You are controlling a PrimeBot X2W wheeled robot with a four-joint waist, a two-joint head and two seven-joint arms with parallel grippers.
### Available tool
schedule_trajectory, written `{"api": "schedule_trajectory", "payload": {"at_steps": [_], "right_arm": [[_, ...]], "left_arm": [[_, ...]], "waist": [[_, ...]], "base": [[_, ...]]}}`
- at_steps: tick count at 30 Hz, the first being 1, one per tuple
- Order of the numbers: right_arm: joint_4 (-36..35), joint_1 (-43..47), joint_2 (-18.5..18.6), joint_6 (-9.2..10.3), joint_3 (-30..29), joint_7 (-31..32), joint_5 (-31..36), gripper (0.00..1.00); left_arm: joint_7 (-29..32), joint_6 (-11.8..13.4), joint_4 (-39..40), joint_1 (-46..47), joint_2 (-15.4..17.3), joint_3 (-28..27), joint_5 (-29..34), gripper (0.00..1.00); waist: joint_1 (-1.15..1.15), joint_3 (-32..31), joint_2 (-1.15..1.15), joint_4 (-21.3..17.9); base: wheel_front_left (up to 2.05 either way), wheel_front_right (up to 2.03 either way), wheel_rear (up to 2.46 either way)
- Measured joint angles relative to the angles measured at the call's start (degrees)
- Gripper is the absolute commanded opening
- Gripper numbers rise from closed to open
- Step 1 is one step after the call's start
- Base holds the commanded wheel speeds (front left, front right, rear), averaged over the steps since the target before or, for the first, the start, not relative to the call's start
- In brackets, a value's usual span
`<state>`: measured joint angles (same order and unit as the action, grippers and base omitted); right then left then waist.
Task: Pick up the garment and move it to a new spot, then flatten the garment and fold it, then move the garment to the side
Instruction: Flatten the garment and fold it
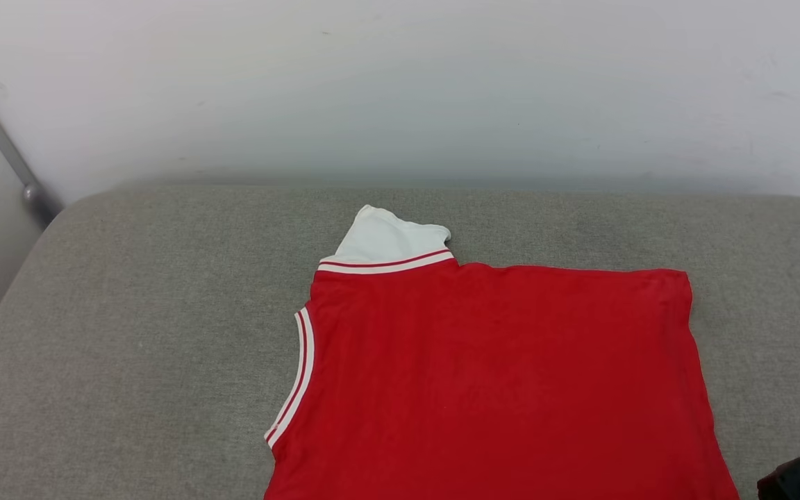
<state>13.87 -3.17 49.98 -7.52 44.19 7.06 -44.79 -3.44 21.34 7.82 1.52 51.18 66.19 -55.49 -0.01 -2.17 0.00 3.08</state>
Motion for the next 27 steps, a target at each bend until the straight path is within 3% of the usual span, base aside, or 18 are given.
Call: {"api": "schedule_trajectory", "payload": {"at_steps": [10, 17, 27], "right_arm": [[-3.5, 3.3, -3.0, 0.01, -9.1, 3.5, 3.1, 0.0], [-6.0, 2.8, -4.8, 0.0, -13.7, 6.1, 4.7, 0.0], [-8.1, -3.1, -5.9, 0.01, -15.2, 10.4, 5.5, 0.0]], "left_arm": [[0.0, -1.8, -1.6, 4.5, 0.2, -1.6, 1.6, 0.0], [1.8, -5.3, -4.2, 13.7, -0.1, -3.3, 5.2, 0.0], [4.1, -10.9, -11.6, 26.0, -4.2, -4.7, 8.5, 0.0]], "waist": [[0.0, -0.3, 0.0, 0.1], [0.01, 0.1, 0.0, -0.4], [0.01, 3.8, 0.0, -2.4]], "base": [[0.0, 0.0, 0.0], [0.0, 0.0, 0.0], [0.0, 0.0, 0.0]]}}
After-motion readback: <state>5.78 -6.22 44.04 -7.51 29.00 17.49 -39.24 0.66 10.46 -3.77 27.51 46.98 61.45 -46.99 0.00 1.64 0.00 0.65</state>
